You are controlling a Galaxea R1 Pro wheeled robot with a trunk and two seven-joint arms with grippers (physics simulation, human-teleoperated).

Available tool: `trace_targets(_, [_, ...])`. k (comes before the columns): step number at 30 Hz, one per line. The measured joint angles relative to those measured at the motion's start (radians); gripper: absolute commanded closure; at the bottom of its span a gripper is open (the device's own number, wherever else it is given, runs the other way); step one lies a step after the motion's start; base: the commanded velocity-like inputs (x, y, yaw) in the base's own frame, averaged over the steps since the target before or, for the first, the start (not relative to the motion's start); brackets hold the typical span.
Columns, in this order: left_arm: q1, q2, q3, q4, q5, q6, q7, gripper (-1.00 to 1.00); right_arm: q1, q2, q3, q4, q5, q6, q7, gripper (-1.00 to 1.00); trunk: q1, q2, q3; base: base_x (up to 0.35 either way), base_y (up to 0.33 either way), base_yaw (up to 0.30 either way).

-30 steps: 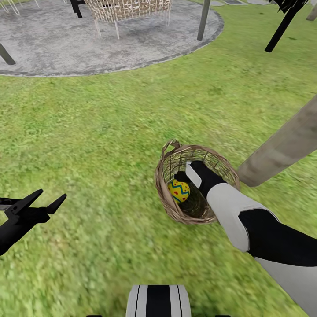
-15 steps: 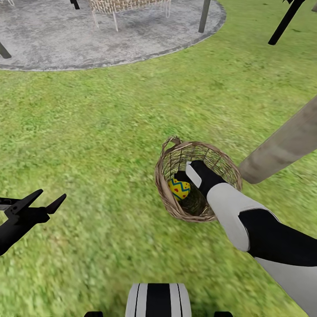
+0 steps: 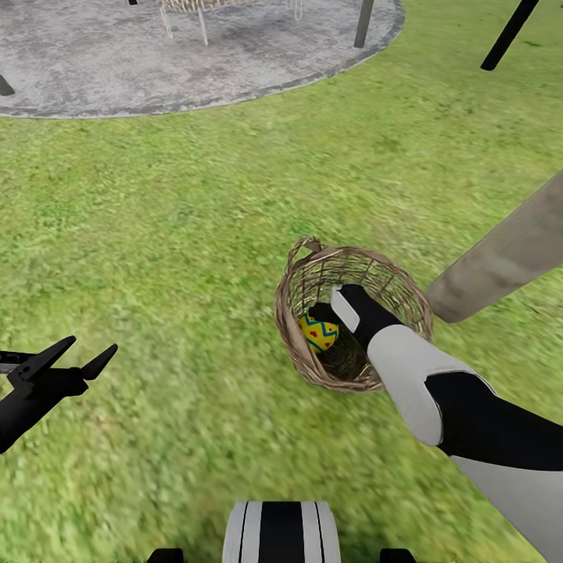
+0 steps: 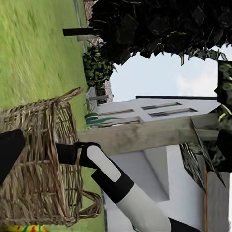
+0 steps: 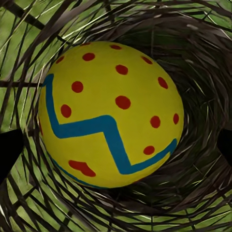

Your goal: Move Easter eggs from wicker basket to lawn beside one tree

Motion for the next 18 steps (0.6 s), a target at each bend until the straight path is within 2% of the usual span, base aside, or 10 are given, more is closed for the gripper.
trace_targets(13, [0.000,-0.003,-0.001,0.000,-0.001,0.000,0.000,-1.00,0.000,0.000,-0.001,-0.002,0.001,0.000,0.003,-1.00,0.002,-0.001,-0.019,0.000,0.000,0.000])
trace_targets(18, [0.000,-0.003,-0.001,0.000,-0.001,0.000,0.000,-1.00,0.000,-0.002,-0.001,-0.002,0.002,0.000,0.016,-1.00,0.005,-0.002,-0.039,0.000,0.000,0.000])
